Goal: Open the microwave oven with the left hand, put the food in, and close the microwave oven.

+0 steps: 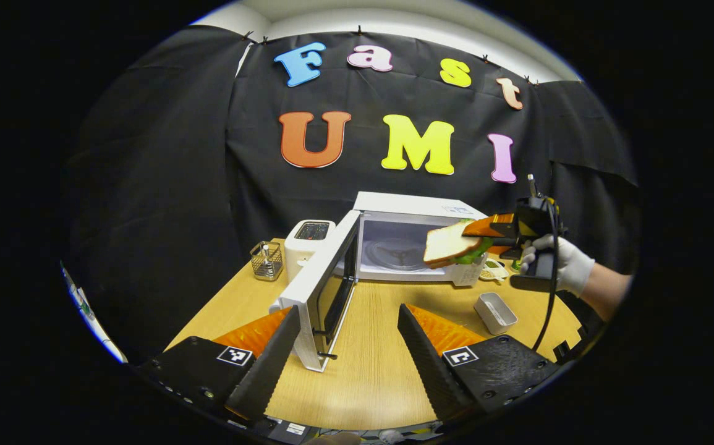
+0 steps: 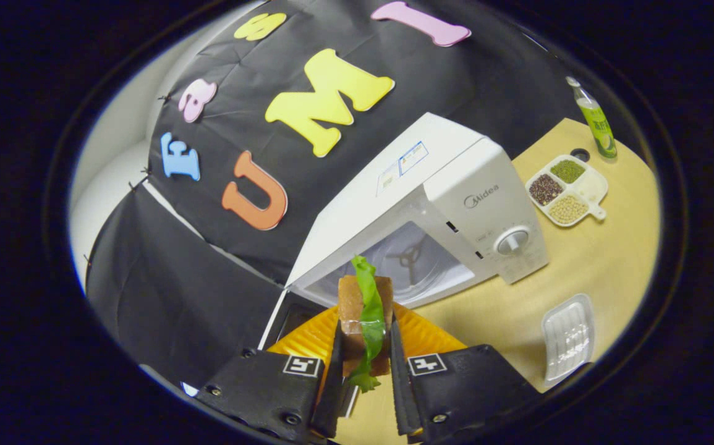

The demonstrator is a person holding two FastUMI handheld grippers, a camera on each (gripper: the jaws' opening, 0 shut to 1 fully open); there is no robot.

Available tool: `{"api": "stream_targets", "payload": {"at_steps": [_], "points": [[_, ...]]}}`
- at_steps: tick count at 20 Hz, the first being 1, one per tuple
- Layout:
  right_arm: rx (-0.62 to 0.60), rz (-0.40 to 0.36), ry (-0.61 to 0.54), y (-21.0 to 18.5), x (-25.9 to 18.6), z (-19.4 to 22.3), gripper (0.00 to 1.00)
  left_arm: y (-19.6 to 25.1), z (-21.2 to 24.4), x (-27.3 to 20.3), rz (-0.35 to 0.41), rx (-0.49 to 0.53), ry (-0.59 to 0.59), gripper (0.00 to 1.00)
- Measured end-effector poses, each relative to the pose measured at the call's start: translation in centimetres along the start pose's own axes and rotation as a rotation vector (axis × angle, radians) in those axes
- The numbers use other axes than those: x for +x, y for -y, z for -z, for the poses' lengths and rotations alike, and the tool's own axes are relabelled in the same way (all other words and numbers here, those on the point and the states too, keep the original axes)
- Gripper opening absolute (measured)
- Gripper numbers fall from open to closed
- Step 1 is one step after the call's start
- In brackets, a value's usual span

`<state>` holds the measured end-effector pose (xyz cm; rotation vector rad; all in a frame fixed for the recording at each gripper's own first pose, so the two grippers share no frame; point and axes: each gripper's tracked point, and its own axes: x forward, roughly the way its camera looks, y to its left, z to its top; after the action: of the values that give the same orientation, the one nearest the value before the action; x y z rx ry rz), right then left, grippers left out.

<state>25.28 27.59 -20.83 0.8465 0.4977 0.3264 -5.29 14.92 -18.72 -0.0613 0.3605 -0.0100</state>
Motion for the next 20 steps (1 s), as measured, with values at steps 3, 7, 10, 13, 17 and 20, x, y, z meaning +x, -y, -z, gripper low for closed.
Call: {"api": "stream_targets", "payload": {"at_steps": [3, 7, 10, 13, 17, 20], "points": [[0.108, 0.039, 0.072, 1.0, 3.7, 1.0, 0.37, -0.7, -0.7, 0.1, 0.0, 0.021, 0.003, 0.96], [0.165, 0.108, 0.209, 2.3, 8.6, 1.0, 0.37, -1.1, -0.6, 0.3, 0.003, 0.046, -0.014, 0.96], [0.162, 0.121, 0.272, 2.0, 12.8, 1.1, 0.37, -1.1, -0.5, 0.4, 0.013, 0.059, -0.016, 0.95], [0.105, 0.16, 0.303, 2.8, 15.6, 1.5, 0.37, -1.0, -0.7, 0.7, 0.018, 0.043, -0.014, 0.96], [0.089, 0.154, 0.333, 3.2, 18.2, 1.7, 0.29, -1.0, -0.5, 1.2, 0.028, 0.083, -0.02, 0.96], [-0.012, 0.187, 0.352, 3.8, 18.7, 1.3, 0.31, -0.8, -0.8, 1.3, 0.037, 0.09, -0.021, 0.96]]}}
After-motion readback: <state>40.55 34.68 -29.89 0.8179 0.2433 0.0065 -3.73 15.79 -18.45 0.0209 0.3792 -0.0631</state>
